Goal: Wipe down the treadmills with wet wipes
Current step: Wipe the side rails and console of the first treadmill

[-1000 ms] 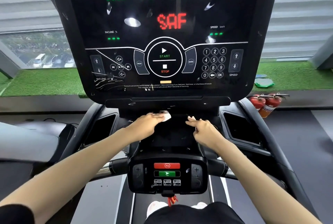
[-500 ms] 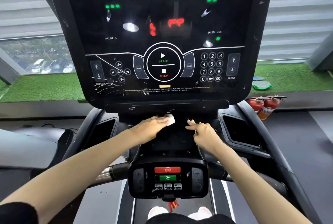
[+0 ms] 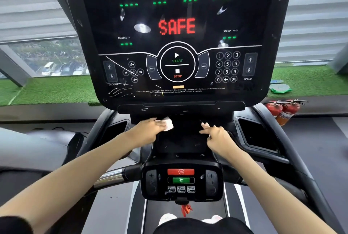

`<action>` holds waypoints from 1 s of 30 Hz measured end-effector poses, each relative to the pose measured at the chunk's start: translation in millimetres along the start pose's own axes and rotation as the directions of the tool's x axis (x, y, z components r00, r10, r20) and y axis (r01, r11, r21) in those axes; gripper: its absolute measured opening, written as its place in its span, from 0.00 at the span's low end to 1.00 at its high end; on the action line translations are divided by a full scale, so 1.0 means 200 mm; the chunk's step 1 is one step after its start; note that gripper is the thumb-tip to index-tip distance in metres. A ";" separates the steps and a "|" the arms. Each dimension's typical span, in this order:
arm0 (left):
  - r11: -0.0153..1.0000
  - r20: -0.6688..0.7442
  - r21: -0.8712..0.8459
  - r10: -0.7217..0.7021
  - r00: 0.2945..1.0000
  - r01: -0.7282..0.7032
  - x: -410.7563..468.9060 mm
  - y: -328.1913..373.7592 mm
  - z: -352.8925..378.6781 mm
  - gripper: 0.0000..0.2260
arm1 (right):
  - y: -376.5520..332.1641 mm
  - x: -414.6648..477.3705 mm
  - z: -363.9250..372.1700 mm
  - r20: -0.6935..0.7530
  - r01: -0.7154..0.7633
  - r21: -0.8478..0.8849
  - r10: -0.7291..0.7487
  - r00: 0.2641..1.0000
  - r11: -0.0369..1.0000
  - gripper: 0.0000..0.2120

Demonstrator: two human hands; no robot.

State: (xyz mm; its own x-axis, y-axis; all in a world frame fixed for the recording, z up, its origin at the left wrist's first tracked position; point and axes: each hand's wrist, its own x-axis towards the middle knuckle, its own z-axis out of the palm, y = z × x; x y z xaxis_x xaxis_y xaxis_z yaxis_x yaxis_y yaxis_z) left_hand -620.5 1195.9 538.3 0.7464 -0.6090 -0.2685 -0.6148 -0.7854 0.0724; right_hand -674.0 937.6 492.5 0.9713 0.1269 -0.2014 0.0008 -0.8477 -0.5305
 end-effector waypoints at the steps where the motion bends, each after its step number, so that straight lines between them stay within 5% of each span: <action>1: 1.000 0.025 -0.003 0.021 0.999 -0.021 -0.03 0.00 0.02 0.30 | 0.00 0.00 0.01 0.004 -0.001 -0.003 0.001 1.000 1.000 0.27; 5: 0.979 0.149 -0.120 0.182 0.972 -0.165 -0.08 0.06 0.03 0.29 | 0.00 0.00 0.00 -0.014 0.003 0.020 -0.002 1.000 1.000 0.26; 11: 0.996 0.046 -0.022 0.086 0.995 -0.085 -0.04 -0.05 0.00 0.32 | -0.01 -0.01 -0.01 -0.057 0.003 0.054 0.000 0.998 0.999 0.26; 16: 0.954 0.196 -0.152 0.284 0.939 -0.257 -0.16 -0.01 0.05 0.31 | 0.00 -0.01 0.02 -0.033 -0.011 0.062 0.013 0.999 0.998 0.26; 21: 0.984 0.146 -0.028 0.176 0.974 -0.174 -0.10 -0.05 0.01 0.29 | 0.01 -0.01 0.04 0.001 -0.027 0.034 0.027 1.000 0.999 0.26; 27: 0.969 0.303 -0.071 0.245 0.921 -0.235 -0.17 -0.08 0.03 0.30 | -0.01 -0.02 0.03 -0.005 -0.045 -0.017 0.045 0.999 0.999 0.25; 30: 0.982 0.223 0.033 0.174 0.959 -0.185 -0.10 -0.02 -0.03 0.32 | 0.00 -0.01 0.03 -0.002 -0.042 0.019 0.043 0.999 0.999 0.26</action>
State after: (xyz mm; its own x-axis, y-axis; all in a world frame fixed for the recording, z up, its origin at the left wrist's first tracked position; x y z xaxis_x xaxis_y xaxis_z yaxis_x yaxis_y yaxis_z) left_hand -631.6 1210.3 549.8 0.5525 -0.6957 -0.4591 -0.7505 -0.6548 0.0891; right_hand -678.5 940.9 487.4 0.9709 0.0897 -0.2221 -0.0449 -0.8426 -0.5367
